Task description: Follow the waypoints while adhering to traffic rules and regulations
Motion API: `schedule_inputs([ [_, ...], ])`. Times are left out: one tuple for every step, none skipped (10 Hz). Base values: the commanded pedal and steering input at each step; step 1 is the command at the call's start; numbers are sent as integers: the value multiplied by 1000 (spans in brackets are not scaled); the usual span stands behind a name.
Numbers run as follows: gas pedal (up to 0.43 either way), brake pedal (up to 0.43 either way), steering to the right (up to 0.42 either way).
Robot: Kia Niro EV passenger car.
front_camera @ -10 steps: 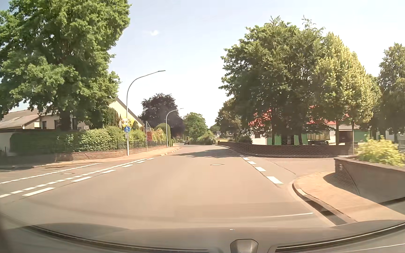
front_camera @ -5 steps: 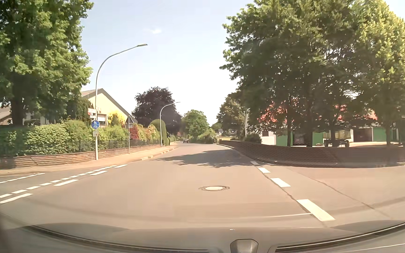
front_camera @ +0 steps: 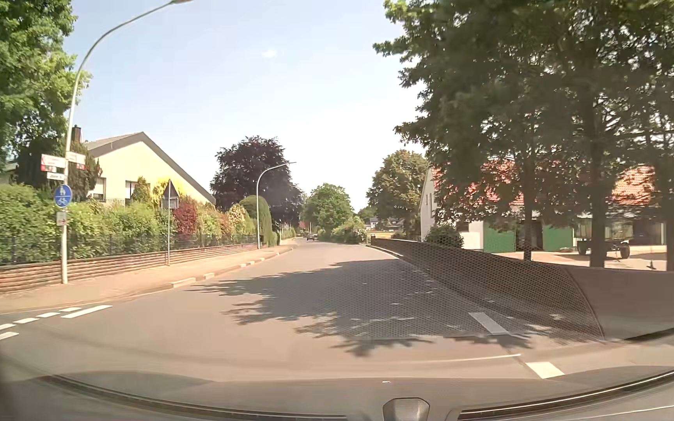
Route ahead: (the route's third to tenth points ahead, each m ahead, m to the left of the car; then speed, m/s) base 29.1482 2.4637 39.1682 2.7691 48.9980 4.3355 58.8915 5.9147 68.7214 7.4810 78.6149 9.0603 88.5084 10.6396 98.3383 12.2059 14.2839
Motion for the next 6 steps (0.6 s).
schedule_inputs([
  [118,6,-6],
  [118,6,-5],
  [118,6,-5],
  [118,6,-5],
  [118,6,-5],
  [118,6,-5],
])
